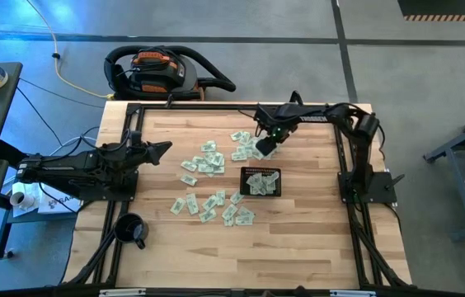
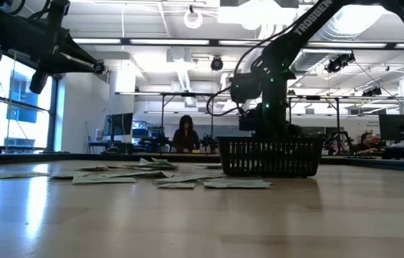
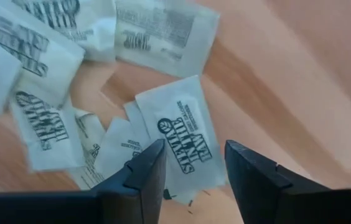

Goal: Pick and place Stevia / Truvia into bins
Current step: Put the green stevia packet into the black bin

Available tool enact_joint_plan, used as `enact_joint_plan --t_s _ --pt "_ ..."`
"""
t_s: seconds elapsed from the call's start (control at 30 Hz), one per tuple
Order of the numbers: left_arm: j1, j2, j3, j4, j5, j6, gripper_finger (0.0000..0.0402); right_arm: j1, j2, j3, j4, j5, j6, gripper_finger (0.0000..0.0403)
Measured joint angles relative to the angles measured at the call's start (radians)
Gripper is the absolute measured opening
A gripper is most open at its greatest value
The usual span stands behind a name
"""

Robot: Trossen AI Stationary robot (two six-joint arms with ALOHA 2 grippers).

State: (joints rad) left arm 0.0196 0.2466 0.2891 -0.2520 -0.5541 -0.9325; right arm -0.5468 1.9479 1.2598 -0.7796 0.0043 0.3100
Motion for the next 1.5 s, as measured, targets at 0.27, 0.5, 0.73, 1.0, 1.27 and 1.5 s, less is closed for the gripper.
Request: enact_joint_plan --t_s 0.27,0.5,0.73,1.0,1.27,1.5 --pt "0.0 0.0 0.0 0.01 -0.002 0.0 0.0111 -0.002 0.025 0.017 -0.008 -0.037 0.026 0.0122" --pt "0.0 0.0 0.0 0.01 -0.002 0.0 0.0111 -0.01 0.029 0.075 -0.053 -0.061 0.026 0.0018" --pt "0.0 0.0 0.0 0.01 -0.002 -0.001 0.0111 -0.005 0.026 0.204 -0.135 -0.032 0.002 0.0005" --pt "0.0 0.0 0.0 0.011 -0.002 0.0 0.0111 0.042 0.021 0.393 -0.329 -0.128 -0.124 0.0003" --pt "0.0 0.0 0.0 0.01 -0.001 0.01 0.0111 0.25 0.017 0.423 -0.537 -0.305 -0.249 0.0001" --pt "0.0 0.0 0.0 0.01 0.003 0.065 0.0111 0.366 0.018 0.302 -0.379 -0.236 -0.11 0.0034"
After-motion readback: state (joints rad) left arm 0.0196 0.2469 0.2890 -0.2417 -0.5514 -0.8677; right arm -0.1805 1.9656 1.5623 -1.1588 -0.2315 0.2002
